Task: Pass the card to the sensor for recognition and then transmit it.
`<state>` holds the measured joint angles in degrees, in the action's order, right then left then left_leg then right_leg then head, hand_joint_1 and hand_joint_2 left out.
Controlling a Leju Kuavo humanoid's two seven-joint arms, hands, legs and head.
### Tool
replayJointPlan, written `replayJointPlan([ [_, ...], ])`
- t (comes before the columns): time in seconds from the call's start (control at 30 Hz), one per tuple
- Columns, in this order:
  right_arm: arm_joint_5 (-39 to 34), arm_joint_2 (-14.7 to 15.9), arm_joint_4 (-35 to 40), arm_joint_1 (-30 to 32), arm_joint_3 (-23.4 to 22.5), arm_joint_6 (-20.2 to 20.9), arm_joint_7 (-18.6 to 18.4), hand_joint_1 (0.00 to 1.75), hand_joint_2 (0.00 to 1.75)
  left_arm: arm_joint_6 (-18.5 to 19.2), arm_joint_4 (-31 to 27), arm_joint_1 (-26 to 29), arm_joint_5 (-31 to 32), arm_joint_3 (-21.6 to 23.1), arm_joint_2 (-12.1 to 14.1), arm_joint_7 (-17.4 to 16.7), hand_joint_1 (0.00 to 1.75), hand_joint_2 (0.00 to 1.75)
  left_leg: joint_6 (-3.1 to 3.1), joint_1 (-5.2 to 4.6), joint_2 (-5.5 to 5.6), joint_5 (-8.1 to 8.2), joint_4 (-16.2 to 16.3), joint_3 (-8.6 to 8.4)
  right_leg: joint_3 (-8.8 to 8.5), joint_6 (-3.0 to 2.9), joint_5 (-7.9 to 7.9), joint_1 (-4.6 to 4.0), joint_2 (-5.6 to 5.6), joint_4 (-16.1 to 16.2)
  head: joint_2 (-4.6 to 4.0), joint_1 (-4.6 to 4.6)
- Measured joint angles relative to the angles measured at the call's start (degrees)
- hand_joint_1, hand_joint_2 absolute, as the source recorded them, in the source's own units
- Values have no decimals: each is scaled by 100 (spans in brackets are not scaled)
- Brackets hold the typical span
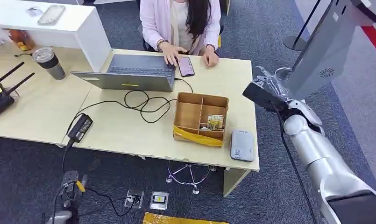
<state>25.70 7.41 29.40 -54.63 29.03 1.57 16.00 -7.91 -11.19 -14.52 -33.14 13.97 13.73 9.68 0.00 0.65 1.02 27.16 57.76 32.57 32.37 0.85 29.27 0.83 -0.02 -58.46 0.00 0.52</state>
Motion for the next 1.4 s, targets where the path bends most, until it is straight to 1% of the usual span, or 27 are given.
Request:
replayJointPlan([
  [0.17,-31,251,-57,311,17,181,26,175,175,-2,2,91,-94,-48,33,0,0,0,0,0,-2,5,0,1,0,0,0,0,2,2,0,0],
  [0.3,-155,378,-35,530,48,258,-81,175,175,-2,2,132,-131,-94,50,18,0,0,0,0,-1,5,0,1,0,0,0,0,1,2,0,0],
  [0.5,-450,505,234,807,147,304,-164,175,175,-98,2,180,-205,-122,70,20,0,0,-1,2,-6,5,0,0,-1,0,0,-1,3,1,0,0],
  [0.63,-712,603,611,1010,288,361,-325,175,175,-107,4,239,-258,-138,94,37,0,0,-1,1,-6,5,0,1,-1,0,0,-1,4,1,0,0],
  [0.83,-994,706,1156,1247,524,363,-520,175,175,-186,9,280,-315,-153,109,37,0,0,-1,1,-5,5,-1,1,0,0,0,-1,4,2,0,2],
  [1.2,-1316,916,1443,1637,833,347,-614,175,175,-291,11,371,-315,-188,111,42,0,0,1,1,-5,7,-1,1,0,0,1,-1,3,3,0,0],
  [1.27,-1397,975,1480,1709,883,315,-691,175,175,-286,11,387,-284,-188,111,42,0,0,1,1,-5,7,-1,1,0,0,1,-1,3,3,0,0],
  [1.4,-1504,1082,1484,1821,997,183,-726,175,175,-282,13,390,-262,-186,111,42,0,0,1,1,-5,7,-1,1,0,0,1,-1,2,3,0,0],
])
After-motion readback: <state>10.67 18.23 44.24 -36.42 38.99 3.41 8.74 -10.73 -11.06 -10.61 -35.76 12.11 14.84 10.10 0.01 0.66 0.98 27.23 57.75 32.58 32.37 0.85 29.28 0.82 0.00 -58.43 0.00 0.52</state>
